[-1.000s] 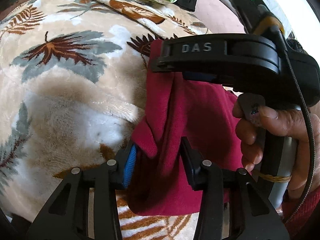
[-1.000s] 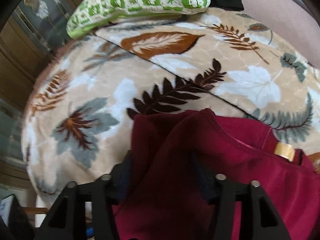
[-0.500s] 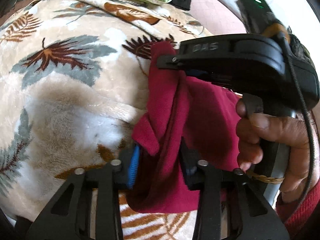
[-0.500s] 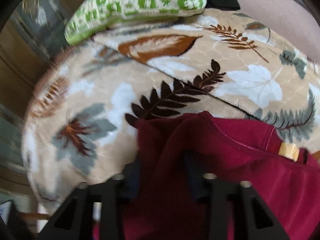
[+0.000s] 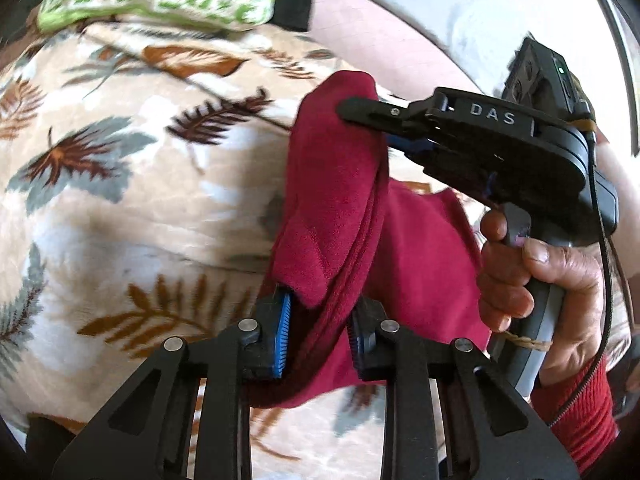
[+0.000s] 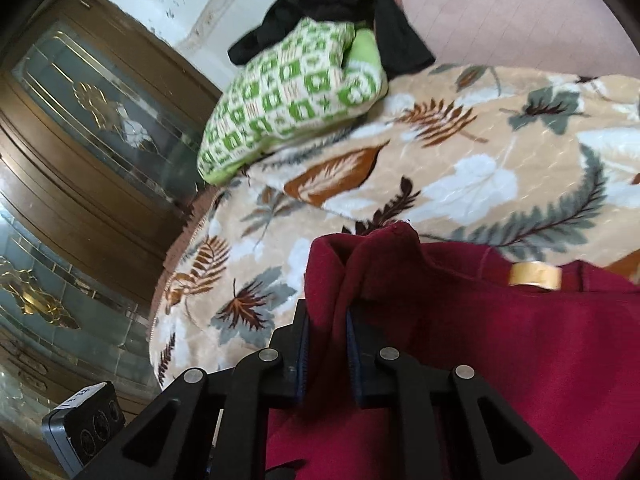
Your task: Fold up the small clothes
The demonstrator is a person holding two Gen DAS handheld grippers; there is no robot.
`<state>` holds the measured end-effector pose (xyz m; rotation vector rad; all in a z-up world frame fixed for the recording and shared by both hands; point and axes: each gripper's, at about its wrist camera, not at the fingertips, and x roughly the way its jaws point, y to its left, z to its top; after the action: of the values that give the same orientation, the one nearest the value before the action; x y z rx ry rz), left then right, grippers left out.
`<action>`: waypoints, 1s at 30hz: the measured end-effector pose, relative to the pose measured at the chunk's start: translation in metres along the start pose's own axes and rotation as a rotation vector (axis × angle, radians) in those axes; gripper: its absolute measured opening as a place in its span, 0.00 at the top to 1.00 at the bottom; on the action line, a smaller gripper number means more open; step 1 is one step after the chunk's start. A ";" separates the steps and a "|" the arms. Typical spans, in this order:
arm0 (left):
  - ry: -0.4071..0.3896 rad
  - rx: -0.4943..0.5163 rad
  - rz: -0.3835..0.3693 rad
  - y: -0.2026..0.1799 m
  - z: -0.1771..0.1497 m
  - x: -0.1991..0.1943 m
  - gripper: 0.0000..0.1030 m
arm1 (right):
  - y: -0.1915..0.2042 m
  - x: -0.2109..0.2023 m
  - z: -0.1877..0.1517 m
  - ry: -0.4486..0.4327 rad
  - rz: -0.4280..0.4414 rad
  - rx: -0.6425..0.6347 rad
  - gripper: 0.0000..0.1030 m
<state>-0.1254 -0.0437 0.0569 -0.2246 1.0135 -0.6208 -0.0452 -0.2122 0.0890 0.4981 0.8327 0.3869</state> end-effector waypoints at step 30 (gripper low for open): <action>0.168 0.327 -0.052 -0.193 -0.039 0.111 0.79 | -0.171 -0.157 -0.047 -0.093 -0.279 0.143 0.86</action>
<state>-0.1900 -0.2596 0.0431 0.0907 1.0526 -0.8531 -0.1557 -0.4200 0.0611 0.5201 0.8295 0.0474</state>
